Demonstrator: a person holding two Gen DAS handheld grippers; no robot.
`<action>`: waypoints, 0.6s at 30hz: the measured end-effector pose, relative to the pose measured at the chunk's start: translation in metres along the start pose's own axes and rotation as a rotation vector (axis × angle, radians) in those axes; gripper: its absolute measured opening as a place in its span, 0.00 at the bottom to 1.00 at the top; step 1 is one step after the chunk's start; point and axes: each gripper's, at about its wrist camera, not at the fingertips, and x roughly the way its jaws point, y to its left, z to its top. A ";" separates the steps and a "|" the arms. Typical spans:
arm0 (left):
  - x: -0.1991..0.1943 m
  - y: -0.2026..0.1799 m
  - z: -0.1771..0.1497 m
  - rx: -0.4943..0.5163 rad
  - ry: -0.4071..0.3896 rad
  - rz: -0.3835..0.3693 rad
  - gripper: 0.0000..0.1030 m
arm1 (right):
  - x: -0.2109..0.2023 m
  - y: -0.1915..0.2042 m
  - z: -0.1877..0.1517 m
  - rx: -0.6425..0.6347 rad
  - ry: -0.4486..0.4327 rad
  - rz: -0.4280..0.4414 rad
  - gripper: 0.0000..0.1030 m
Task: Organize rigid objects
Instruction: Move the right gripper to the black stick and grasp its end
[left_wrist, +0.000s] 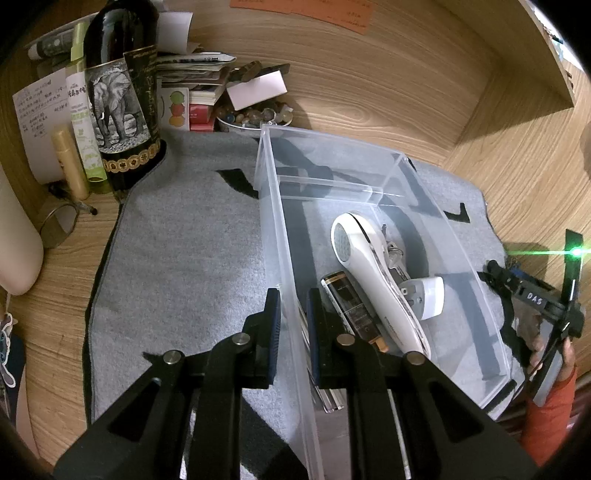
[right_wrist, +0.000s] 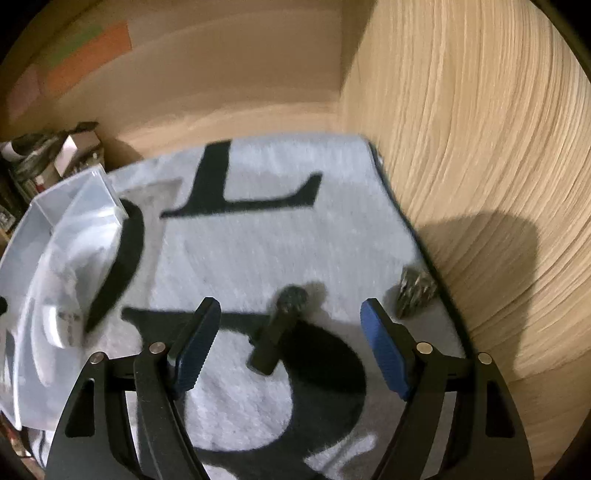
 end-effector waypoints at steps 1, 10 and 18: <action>0.000 -0.001 0.000 0.001 0.000 0.001 0.12 | 0.003 -0.001 -0.002 0.001 0.015 0.009 0.67; -0.001 0.001 0.000 0.002 -0.002 0.005 0.12 | 0.010 -0.001 -0.005 -0.013 0.034 0.051 0.21; -0.001 0.002 0.000 0.001 -0.001 0.005 0.12 | -0.011 0.009 -0.002 -0.034 -0.032 0.079 0.21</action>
